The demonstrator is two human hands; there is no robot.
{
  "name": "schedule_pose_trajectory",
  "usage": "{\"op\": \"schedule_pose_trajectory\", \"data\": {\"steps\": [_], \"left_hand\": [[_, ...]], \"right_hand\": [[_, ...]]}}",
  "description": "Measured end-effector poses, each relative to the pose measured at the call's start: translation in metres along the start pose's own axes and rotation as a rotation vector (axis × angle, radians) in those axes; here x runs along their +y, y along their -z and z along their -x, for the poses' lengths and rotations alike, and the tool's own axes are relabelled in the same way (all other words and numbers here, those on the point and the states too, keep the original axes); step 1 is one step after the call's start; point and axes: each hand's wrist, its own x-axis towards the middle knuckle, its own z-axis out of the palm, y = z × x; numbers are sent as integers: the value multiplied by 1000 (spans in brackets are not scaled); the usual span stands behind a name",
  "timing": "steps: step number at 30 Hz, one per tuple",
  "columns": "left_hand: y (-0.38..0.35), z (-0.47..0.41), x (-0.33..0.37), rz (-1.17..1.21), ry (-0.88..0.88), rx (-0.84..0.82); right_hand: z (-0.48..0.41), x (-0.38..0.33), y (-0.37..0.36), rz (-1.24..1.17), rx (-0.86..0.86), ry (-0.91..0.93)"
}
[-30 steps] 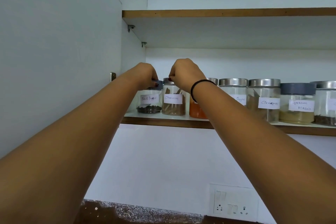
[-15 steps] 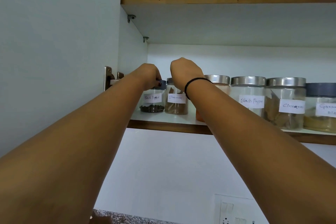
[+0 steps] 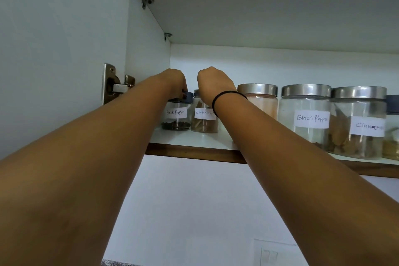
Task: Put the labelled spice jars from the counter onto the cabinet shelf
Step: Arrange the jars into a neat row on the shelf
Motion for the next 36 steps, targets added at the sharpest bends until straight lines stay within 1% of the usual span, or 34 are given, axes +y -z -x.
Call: {"op": "schedule_pose_trajectory", "data": {"steps": [10, 15, 24, 26, 29, 32, 36], "left_hand": [[-32, -19, -4, -5, 39, 64], [-35, -19, -5, 24, 40, 70], [-44, -14, -3, 92, 44, 105], [-46, -12, -5, 131, 37, 166], [-46, -12, -3, 237, -24, 363], [-43, -6, 3, 410, -132, 522], [-39, 10, 8, 558, -170, 512]], "right_hand": [[-9, 6, -18, -67, 21, -59], [-11, 6, -30, -79, -23, -89], [-11, 3, -36, -87, -69, -92], [-9, -1, -36, -92, -87, -106], [-2, -6, -32, -93, -87, -71], [11, -8, -19, -108, 46, -39], [42, -5, 6, -82, 39, 77]]}}
